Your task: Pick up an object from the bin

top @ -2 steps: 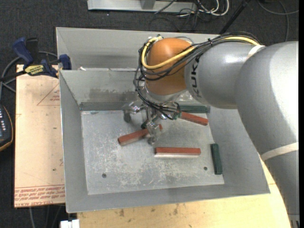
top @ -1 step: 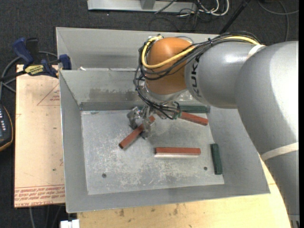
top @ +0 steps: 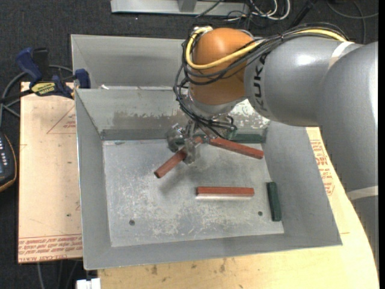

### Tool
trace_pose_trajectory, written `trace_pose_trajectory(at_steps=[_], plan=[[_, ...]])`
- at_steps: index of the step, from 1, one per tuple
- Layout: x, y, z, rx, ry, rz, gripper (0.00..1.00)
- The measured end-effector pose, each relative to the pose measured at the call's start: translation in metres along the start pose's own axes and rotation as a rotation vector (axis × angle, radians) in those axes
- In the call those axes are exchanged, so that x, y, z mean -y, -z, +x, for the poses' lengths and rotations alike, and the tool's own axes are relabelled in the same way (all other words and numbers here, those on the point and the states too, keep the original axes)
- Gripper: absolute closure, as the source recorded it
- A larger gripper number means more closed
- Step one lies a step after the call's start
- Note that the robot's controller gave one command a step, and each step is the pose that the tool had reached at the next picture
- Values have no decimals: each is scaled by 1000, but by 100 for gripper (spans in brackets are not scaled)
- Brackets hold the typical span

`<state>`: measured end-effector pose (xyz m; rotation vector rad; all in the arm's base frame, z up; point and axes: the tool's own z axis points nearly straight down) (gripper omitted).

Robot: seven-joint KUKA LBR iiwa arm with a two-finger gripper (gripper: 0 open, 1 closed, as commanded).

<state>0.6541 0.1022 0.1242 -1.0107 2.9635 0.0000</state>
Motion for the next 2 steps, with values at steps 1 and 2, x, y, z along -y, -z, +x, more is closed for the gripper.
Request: trace_pose_trajectory(at_steps=[1, 2], plan=[[0, 17, -2, -3, -2, -2, 100], [0, 55, -4, -2, -4, -1, 100]])
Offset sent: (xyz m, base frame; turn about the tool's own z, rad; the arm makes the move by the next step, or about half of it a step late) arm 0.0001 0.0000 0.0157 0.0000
